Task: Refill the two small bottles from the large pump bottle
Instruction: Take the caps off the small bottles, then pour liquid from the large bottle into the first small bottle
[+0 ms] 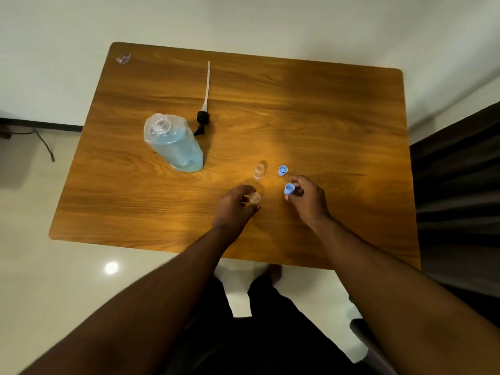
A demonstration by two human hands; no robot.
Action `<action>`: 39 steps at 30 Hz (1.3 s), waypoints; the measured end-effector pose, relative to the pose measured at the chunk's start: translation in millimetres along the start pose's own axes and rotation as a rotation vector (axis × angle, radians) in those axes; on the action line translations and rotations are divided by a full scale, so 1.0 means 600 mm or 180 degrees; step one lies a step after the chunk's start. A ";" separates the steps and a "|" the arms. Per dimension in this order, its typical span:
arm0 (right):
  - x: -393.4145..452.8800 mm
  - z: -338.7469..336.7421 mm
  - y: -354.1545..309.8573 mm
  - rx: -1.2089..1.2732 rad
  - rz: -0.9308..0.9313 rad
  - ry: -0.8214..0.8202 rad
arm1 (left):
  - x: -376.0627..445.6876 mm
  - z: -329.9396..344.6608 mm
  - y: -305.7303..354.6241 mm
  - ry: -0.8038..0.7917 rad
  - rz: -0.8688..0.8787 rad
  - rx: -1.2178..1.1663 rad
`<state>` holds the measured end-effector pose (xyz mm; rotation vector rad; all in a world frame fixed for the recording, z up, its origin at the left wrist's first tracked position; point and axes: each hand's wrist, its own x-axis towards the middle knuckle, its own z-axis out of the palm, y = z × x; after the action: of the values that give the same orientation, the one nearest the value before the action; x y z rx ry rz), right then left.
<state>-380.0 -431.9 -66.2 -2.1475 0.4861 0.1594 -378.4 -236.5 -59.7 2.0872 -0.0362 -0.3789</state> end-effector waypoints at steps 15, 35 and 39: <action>0.037 0.062 0.039 -0.0233 -0.0310 0.0176 | 0.024 0.035 -0.054 0.0005 -0.0039 0.0095; -0.006 0.034 -0.143 -0.0275 -0.1198 0.0121 | -0.032 -0.119 -0.080 0.0699 -0.0408 -0.0232; -0.003 0.090 -0.221 -0.0009 -0.1230 -0.0365 | -0.027 -0.186 -0.099 0.1008 -0.0439 -0.0266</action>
<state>-325.1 -318.9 3.0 -2.1770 0.0003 0.0653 -369.8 -109.6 -52.8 2.0496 0.3076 -0.1261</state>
